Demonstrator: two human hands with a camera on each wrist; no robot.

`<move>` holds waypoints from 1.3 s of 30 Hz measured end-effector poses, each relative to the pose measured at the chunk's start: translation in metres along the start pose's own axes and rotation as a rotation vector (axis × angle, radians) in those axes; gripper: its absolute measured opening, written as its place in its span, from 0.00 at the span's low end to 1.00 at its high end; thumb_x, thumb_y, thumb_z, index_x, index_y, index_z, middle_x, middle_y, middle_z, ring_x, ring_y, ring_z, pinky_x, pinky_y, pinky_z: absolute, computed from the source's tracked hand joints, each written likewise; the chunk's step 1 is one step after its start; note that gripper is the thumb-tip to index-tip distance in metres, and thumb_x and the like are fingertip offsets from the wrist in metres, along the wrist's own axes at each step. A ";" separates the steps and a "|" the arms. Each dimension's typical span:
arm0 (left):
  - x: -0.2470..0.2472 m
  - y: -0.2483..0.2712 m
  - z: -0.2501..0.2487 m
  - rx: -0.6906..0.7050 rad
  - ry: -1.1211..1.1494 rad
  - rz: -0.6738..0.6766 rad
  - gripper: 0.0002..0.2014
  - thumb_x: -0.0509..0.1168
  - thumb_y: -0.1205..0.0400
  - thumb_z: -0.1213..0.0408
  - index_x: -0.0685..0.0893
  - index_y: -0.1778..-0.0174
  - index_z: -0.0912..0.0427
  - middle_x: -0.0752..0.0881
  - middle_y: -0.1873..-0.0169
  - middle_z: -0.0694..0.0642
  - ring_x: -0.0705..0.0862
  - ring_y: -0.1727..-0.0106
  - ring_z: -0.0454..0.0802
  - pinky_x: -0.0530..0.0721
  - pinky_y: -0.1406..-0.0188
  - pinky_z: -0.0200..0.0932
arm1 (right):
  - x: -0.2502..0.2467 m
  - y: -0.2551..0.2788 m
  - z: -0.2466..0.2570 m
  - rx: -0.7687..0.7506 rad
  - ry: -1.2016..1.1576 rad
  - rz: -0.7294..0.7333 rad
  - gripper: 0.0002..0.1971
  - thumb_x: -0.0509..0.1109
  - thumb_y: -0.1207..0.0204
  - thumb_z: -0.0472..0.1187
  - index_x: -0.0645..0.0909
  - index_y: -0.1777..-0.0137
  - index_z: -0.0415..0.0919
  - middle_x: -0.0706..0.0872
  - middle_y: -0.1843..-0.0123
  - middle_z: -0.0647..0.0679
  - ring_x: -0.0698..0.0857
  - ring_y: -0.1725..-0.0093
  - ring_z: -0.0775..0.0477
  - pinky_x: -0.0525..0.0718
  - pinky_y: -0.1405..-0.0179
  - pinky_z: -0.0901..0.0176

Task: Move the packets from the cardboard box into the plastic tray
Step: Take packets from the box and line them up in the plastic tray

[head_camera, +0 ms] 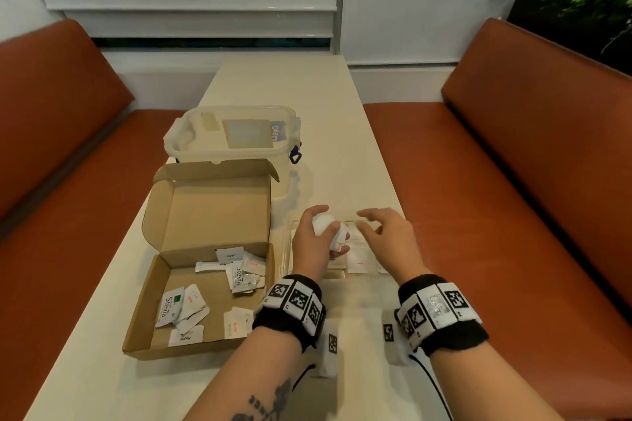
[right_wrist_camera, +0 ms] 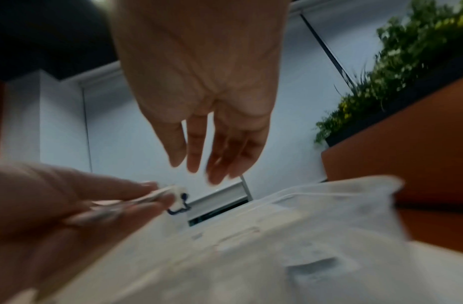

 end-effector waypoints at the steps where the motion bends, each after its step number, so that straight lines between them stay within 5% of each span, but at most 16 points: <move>1: 0.001 0.001 -0.001 -0.006 0.019 0.011 0.10 0.66 0.18 0.70 0.80 0.45 0.52 0.76 0.46 0.50 0.86 0.54 0.49 0.90 0.64 0.48 | 0.006 0.002 0.006 0.005 -0.092 0.023 0.10 0.68 0.22 0.44 0.85 0.42 0.48 0.86 0.50 0.53 0.80 0.56 0.58 0.74 0.53 0.67; 3: -0.001 0.003 -0.004 -0.004 0.031 0.020 0.05 0.66 0.18 0.68 0.81 0.51 0.54 0.76 0.43 0.53 0.85 0.50 0.50 0.89 0.65 0.47 | 0.015 0.005 0.012 0.043 -0.222 0.044 0.07 0.69 0.23 0.42 0.86 0.47 0.47 0.85 0.63 0.57 0.81 0.63 0.59 0.76 0.58 0.66; 6: -0.004 0.005 -0.008 -0.020 0.044 0.038 0.02 0.64 0.17 0.64 0.81 0.55 0.56 0.79 0.43 0.59 0.82 0.47 0.51 0.90 0.67 0.47 | 0.021 0.009 0.013 0.096 -0.314 0.043 0.04 0.72 0.25 0.39 0.86 0.52 0.46 0.85 0.66 0.53 0.84 0.64 0.52 0.84 0.56 0.57; 9: -0.002 0.009 -0.006 -0.127 0.158 0.110 0.09 0.60 0.15 0.60 0.81 0.50 0.62 0.80 0.46 0.68 0.85 0.52 0.57 0.90 0.66 0.48 | 0.020 0.009 0.011 0.115 -0.332 0.025 0.03 0.74 0.28 0.36 0.85 0.58 0.44 0.83 0.69 0.53 0.82 0.68 0.53 0.84 0.60 0.57; 12: -0.002 0.013 -0.001 -0.225 0.231 0.161 0.10 0.57 0.15 0.69 0.80 0.42 0.64 0.73 0.33 0.74 0.83 0.46 0.65 0.90 0.67 0.48 | 0.021 0.007 0.009 0.128 -0.343 0.030 0.03 0.73 0.27 0.32 0.84 0.60 0.40 0.82 0.72 0.52 0.81 0.71 0.55 0.81 0.67 0.65; 15: -0.006 0.015 0.001 -0.232 0.208 0.187 0.19 0.53 0.20 0.83 0.79 0.39 0.63 0.69 0.30 0.72 0.84 0.48 0.64 0.91 0.64 0.48 | 0.023 0.005 0.007 0.141 -0.350 0.027 0.05 0.72 0.26 0.31 0.84 0.61 0.40 0.84 0.71 0.51 0.82 0.71 0.56 0.79 0.70 0.71; 18: -0.009 0.014 -0.001 -0.190 0.182 0.222 0.21 0.54 0.20 0.85 0.78 0.36 0.62 0.69 0.30 0.68 0.84 0.48 0.61 0.90 0.58 0.50 | 0.030 0.005 0.006 0.172 -0.380 0.055 0.03 0.72 0.26 0.33 0.82 0.57 0.41 0.84 0.69 0.50 0.82 0.68 0.52 0.79 0.70 0.67; 21: -0.011 0.010 -0.002 -0.150 0.151 0.235 0.20 0.56 0.18 0.82 0.77 0.36 0.57 0.70 0.31 0.65 0.84 0.47 0.58 0.90 0.57 0.49 | 0.041 0.007 0.004 0.211 -0.409 0.124 0.06 0.76 0.29 0.34 0.81 0.55 0.40 0.84 0.68 0.48 0.82 0.67 0.50 0.79 0.70 0.66; 25: -0.012 0.006 0.004 -0.163 0.177 0.228 0.18 0.57 0.16 0.77 0.77 0.36 0.53 0.74 0.31 0.65 0.87 0.47 0.57 0.90 0.57 0.45 | 0.033 0.003 -0.002 0.238 -0.476 0.042 0.07 0.77 0.30 0.32 0.80 0.63 0.40 0.85 0.66 0.46 0.82 0.68 0.51 0.80 0.69 0.66; 30: -0.023 -0.001 0.000 -0.119 0.042 0.104 0.17 0.54 0.15 0.77 0.83 0.43 0.56 0.76 0.33 0.65 0.83 0.40 0.62 0.90 0.56 0.44 | 0.015 -0.008 -0.003 0.232 -0.497 0.045 0.08 0.71 0.28 0.27 0.81 0.62 0.40 0.88 0.62 0.40 0.86 0.62 0.44 0.87 0.53 0.52; 36: -0.015 -0.003 -0.003 -0.123 -0.068 0.138 0.09 0.61 0.16 0.70 0.86 0.47 0.63 0.83 0.45 0.59 0.83 0.45 0.54 0.90 0.56 0.42 | 0.018 -0.020 0.018 0.097 -0.109 0.269 0.08 0.69 0.24 0.35 0.89 0.51 0.43 0.86 0.62 0.53 0.80 0.64 0.58 0.77 0.62 0.67; 39: -0.009 0.000 -0.002 -0.078 -0.165 0.185 0.07 0.66 0.17 0.63 0.87 0.48 0.59 0.86 0.53 0.52 0.85 0.53 0.47 0.88 0.60 0.38 | 0.025 -0.020 0.024 0.058 -0.026 0.305 0.11 0.67 0.22 0.34 0.87 0.43 0.40 0.88 0.51 0.48 0.81 0.54 0.55 0.76 0.52 0.65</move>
Point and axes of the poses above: each hand's wrist, its own y-axis away from the middle knuckle, its own x-axis out of the palm, z = x × y, the point moved 9 cm from there along -y, towards the middle knuckle
